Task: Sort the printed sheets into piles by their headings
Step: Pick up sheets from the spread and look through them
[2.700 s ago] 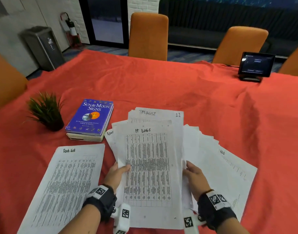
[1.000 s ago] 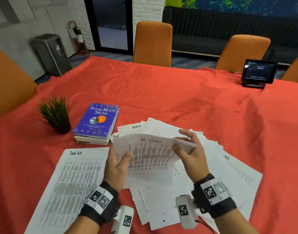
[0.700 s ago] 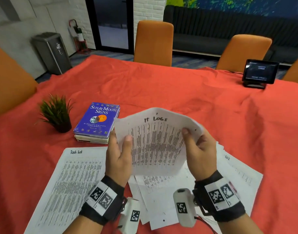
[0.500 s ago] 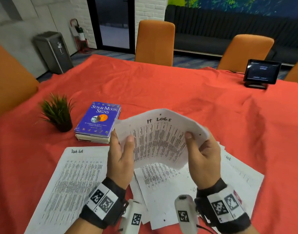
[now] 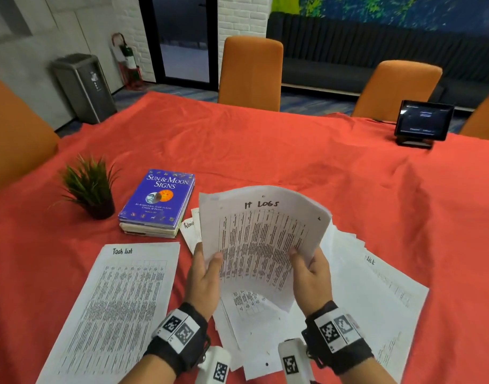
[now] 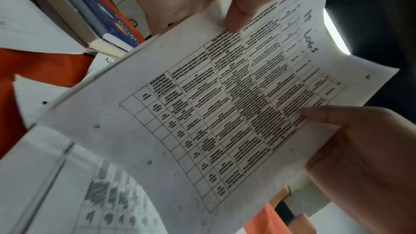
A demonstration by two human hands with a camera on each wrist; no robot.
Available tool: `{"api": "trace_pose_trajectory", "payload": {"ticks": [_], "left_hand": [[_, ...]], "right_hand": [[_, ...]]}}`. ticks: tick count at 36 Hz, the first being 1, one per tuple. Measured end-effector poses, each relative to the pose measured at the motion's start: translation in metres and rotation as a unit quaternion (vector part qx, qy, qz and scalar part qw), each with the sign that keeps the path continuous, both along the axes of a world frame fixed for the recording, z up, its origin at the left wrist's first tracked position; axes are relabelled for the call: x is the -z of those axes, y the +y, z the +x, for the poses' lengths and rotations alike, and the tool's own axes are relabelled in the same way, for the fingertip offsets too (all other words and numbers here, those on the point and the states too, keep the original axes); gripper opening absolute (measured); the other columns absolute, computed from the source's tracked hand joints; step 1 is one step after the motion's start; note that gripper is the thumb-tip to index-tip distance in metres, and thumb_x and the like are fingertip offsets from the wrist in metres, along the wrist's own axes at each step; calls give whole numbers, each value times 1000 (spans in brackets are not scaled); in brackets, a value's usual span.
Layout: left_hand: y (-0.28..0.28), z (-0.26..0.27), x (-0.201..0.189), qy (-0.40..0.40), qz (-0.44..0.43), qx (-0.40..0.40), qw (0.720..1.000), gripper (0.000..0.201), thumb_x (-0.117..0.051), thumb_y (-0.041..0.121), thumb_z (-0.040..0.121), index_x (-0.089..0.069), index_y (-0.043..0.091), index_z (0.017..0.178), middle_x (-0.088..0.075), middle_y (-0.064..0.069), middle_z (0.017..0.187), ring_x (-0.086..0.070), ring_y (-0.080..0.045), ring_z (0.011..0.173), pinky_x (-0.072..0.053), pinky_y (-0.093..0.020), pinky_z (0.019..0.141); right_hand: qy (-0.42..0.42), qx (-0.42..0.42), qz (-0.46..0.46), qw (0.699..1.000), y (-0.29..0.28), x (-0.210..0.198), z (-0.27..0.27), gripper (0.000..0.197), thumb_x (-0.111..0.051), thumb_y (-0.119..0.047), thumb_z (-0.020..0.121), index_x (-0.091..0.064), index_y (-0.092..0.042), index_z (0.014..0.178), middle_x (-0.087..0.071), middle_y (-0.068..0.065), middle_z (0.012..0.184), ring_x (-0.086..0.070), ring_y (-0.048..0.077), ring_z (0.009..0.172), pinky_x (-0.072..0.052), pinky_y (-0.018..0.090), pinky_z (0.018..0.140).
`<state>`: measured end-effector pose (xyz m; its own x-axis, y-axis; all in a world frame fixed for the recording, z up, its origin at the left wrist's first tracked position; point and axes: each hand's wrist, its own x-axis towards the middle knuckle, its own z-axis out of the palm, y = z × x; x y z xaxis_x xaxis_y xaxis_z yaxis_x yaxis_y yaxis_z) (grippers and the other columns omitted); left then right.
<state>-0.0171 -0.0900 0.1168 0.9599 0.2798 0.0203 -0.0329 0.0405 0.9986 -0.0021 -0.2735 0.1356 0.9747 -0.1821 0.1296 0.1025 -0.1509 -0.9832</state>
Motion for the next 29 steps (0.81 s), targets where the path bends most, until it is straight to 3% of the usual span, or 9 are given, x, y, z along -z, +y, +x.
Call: {"api": "trace_pose_trajectory", "payload": {"ticks": [3, 5, 8, 11, 14, 18, 20, 23, 29], "left_hand": [[2, -1, -7, -19, -8, -2, 1000, 45, -43, 3, 98, -46, 41, 120, -61, 17, 120, -58, 9, 109, -44, -3, 85], [4, -3, -7, -31, -4, -9, 999, 47, -43, 0, 97, -44, 38, 124, -60, 18, 119, -58, 11, 107, -44, -2, 82], [5, -3, 8, 12, 10, 11, 1000, 40, -43, 3, 98, -45, 29, 128, -61, 9, 121, -61, 8, 104, -48, -8, 83], [6, -6, 28, 74, 45, 15, 996, 36, -47, 9, 97, -49, 40, 117, -62, 17, 117, -59, 12, 103, -46, -27, 101], [6, -7, 33, 96, 65, 17, 993, 32, -46, 12, 98, -51, 42, 108, -63, 18, 115, -58, 7, 106, -43, -29, 103], [16, -6, 21, 65, 66, 4, 996, 40, -44, 7, 98, -50, 44, 110, -60, 24, 114, -55, 14, 107, -40, -8, 92], [30, -8, 20, 69, 93, -13, 993, 31, -46, 10, 97, -52, 37, 112, -65, 17, 110, -61, 7, 101, -46, -11, 88], [58, -14, 22, 110, 134, -57, 983, 13, -49, 18, 96, -56, 22, 106, -72, 0, 96, -68, -16, 84, -54, -34, 78], [130, -46, 46, 226, 187, -58, 954, 24, -48, 18, 96, -53, 40, 107, -68, 7, 100, -67, -19, 82, -51, -27, 65]], "right_hand": [[-35, 4, 25, 999, -4, -10, -1, 22, -50, 1, 96, -62, -15, 103, -71, -21, 95, -66, -1, 91, -52, 13, 73], [-39, 1, 31, 999, -5, -10, -5, 21, -49, 2, 96, -62, -14, 100, -71, -22, 93, -65, -3, 88, -51, 12, 71], [3, 6, 18, 1000, -6, 9, -10, 21, -48, -1, 97, -62, -15, 105, -72, -16, 98, -66, 2, 93, -54, 19, 74], [51, 13, -2, 999, -3, 30, -14, 23, -48, -12, 97, -61, -14, 116, -70, -6, 110, -65, 8, 102, -54, 36, 88], [72, 10, 0, 997, -1, 35, -15, 30, -45, -2, 98, -59, -15, 121, -68, -4, 115, -63, 10, 105, -52, 37, 92], [62, 16, 22, 998, 9, 24, -13, 33, -41, -1, 99, -55, -20, 121, -66, -10, 111, -63, -1, 99, -51, 18, 81], [54, 12, 13, 998, 19, 18, -10, 27, -42, -5, 100, -54, -26, 112, -64, -12, 105, -62, -4, 91, -51, 15, 72], [83, -6, -21, 996, 39, 19, -7, 13, -45, -13, 100, -52, -23, 106, -63, -10, 99, -62, 1, 87, -52, 25, 73], [296, -133, -131, 937, 94, 56, -6, 23, -48, -10, 90, -56, -16, 111, -67, 4, 106, -65, 23, 94, -55, 40, 85]]}}
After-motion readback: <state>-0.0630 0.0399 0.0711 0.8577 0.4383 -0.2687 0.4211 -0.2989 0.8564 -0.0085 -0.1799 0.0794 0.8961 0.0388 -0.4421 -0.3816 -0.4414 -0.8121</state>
